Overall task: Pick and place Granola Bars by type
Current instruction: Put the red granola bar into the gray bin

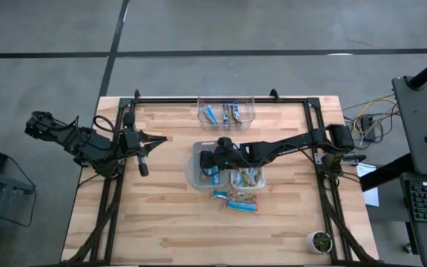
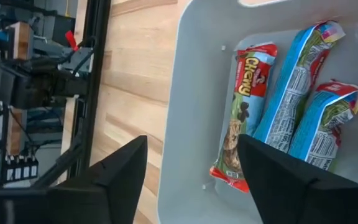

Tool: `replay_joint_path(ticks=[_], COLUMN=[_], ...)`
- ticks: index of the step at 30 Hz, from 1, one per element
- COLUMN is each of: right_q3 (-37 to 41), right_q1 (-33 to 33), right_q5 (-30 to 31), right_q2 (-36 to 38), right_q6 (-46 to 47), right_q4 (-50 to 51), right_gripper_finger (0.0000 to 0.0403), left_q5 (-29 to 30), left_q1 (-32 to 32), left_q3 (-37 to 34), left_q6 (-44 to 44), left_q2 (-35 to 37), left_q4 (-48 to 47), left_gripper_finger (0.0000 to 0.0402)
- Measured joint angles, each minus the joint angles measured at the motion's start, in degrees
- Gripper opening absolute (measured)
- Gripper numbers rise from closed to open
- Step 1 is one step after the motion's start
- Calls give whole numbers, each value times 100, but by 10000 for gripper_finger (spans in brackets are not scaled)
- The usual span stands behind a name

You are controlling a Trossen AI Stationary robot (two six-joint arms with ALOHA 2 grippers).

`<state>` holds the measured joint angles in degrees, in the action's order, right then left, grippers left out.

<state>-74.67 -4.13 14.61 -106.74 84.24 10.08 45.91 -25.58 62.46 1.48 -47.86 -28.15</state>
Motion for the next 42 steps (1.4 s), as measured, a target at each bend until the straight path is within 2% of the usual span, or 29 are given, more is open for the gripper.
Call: replay_joint_path(ticks=[5, 12, 23, 29, 35, 38, 42], right_q3=[0, 0, 0, -2, -2, -2, -2], right_q1=[-59, -309, -1105, -1703, -2272, -2580, -3027], right_q5=[-106, -962, -1018, -1015, -791, -517, 52], right_q2=[2, 238, 919, 1209, 1228, 1239, 1239], right_q6=[-324, -1240, -2783, -3208, -3239, -3179, -2595], right_q4=[-24, -320, -304, -219, -148, -143, 26], right_gripper_finger=[251, 232, 174, 143, 126, 121, 120], left_q5=[0, 0, 0, 0, 2, 2, 2], left_q1=[0, 0, 0, 0, 0, -1, 0], left_q3=[0, 0, 0, -2, -2, -2, -2], left_q6=[0, -3, -66, -90, -167, -224, -299], left_q2=[0, 0, 0, 0, 0, 0, 0], left_q4=[1, 1, -23, -27, -107, -145, -152], left_gripper_finger=[0, 0, 0, 0, 0, 0, 0])
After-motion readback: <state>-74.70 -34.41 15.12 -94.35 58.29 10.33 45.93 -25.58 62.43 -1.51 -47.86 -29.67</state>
